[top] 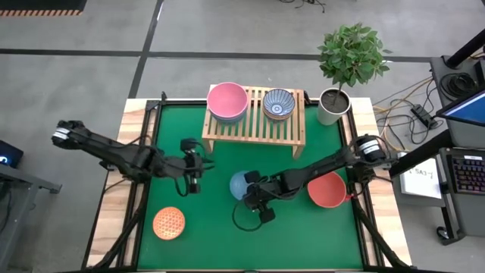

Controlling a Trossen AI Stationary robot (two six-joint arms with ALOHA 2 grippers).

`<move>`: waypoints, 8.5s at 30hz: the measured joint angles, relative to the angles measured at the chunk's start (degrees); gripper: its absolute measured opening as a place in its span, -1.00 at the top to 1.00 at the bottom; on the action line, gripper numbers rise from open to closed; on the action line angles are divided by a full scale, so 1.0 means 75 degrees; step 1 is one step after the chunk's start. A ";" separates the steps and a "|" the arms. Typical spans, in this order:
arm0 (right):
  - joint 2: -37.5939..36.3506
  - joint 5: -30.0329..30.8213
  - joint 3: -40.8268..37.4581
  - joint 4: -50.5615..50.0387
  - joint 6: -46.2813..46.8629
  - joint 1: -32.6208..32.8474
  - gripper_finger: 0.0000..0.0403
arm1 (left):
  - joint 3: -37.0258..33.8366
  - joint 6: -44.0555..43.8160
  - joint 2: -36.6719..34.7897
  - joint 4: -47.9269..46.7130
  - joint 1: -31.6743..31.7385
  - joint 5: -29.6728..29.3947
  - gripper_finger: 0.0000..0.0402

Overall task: Place and stack bowls onto a shelf
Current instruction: Stack the light blue patterned bowl on top of the blue patterned bowl on the shelf

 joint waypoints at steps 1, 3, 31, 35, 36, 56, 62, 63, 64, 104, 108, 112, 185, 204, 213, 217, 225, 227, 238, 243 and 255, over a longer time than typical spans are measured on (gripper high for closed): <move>-0.0160 -0.0004 0.0000 -0.0100 0.0021 0.0014 0.92 | -0.0201 -0.0004 -0.0173 0.0322 0.0000 -0.0069 0.76; -0.0518 -0.0002 0.0000 -0.0407 0.0098 0.0054 0.93 | -0.0574 -0.0007 -0.0458 0.0987 0.0003 -0.0148 0.76; -0.4769 -0.0001 0.1711 -0.3195 -0.1146 -0.3298 0.94 | -0.0371 0.2006 -0.1112 0.2510 0.0029 -0.1034 0.76; -0.4067 0.0028 0.2549 -0.4053 -0.1301 -0.3626 0.94 | -0.0371 0.2012 -0.1113 0.2327 0.0029 -0.1049 0.76; -0.3915 0.0032 0.2740 -0.4237 -0.1372 -0.3679 0.94 | -0.0371 0.2014 -0.1115 0.2243 0.0029 -0.1068 0.76; -0.1617 -0.0126 0.5798 -0.7698 -0.0955 -0.4351 0.94 | -0.0374 0.1955 -0.1132 0.1363 0.0032 -0.2890 0.76; -0.1795 -0.0238 0.5628 -0.7642 -0.0796 -0.4470 0.94 | -0.0374 0.1931 -0.1132 0.1341 0.0032 -0.2890 0.76; -0.1837 -0.0289 0.5562 -0.7608 -0.0788 -0.4539 0.94 | -0.0374 0.1931 -0.1129 0.1341 0.0032 -0.2888 0.76; -0.1879 -0.0413 0.5480 -0.7541 -0.0762 -0.4606 0.94 | -0.0374 0.1931 -0.1129 0.1338 0.0032 -0.2887 0.76; -0.2126 -0.1117 0.3812 -0.6316 -0.0657 -0.5377 0.94 | -0.0374 0.1928 -0.1129 0.1352 0.0032 -0.2861 0.76; -0.2126 -0.1115 0.3787 -0.6198 -0.0661 -0.5377 0.94 | -0.0374 0.1928 -0.1129 0.1352 0.0032 -0.2860 0.76; -0.2126 -0.1112 0.3762 -0.6043 -0.0661 -0.5377 0.94 | -0.0374 0.1928 -0.1129 0.1352 0.0032 -0.2861 0.76; -0.2297 -0.1099 0.3748 -0.6163 -0.0221 -0.5371 0.47 | -0.0374 0.1931 -0.1129 0.1347 0.0032 -0.2860 0.76; -0.2979 -0.0797 0.3440 -0.5774 -0.0189 -0.5085 0.94 | -0.0375 0.1931 -0.1126 0.1323 0.0032 -0.2860 0.76; -0.2971 -0.0700 0.2888 -0.5568 -0.0199 -0.5088 0.96 | -0.0377 0.1931 -0.1126 0.1323 0.0033 -0.2859 0.76; -0.2974 -0.0707 0.2873 -0.5389 -0.0241 -0.5088 0.96 | -0.0377 0.1931 -0.1126 0.1323 0.0032 -0.2858 0.76; -0.3155 -0.0510 0.2873 -0.5184 -0.0398 -0.5094 0.96 | -0.0377 0.1931 -0.1126 0.1323 0.0032 -0.2860 0.76; -0.3229 -0.0508 0.2873 -0.5186 -0.0396 -0.5094 0.96 | -0.0377 0.1931 -0.1126 0.1323 0.0032 -0.2858 0.76; -0.4331 -0.1144 0.2335 -0.4650 -0.0012 -0.4850 0.96 | -0.0377 0.1931 -0.1126 0.1303 0.0032 -0.2858 0.76; -0.5191 -0.0600 0.1008 -0.3692 0.0326 -0.4430 0.96 | -0.0377 0.1930 -0.1115 0.1463 0.0032 -0.2825 0.76; -0.6552 0.1766 -0.2303 0.0146 0.0013 -0.2979 0.96 | -0.0370 0.2280 -0.0569 0.3240 0.0032 -0.1902 0.76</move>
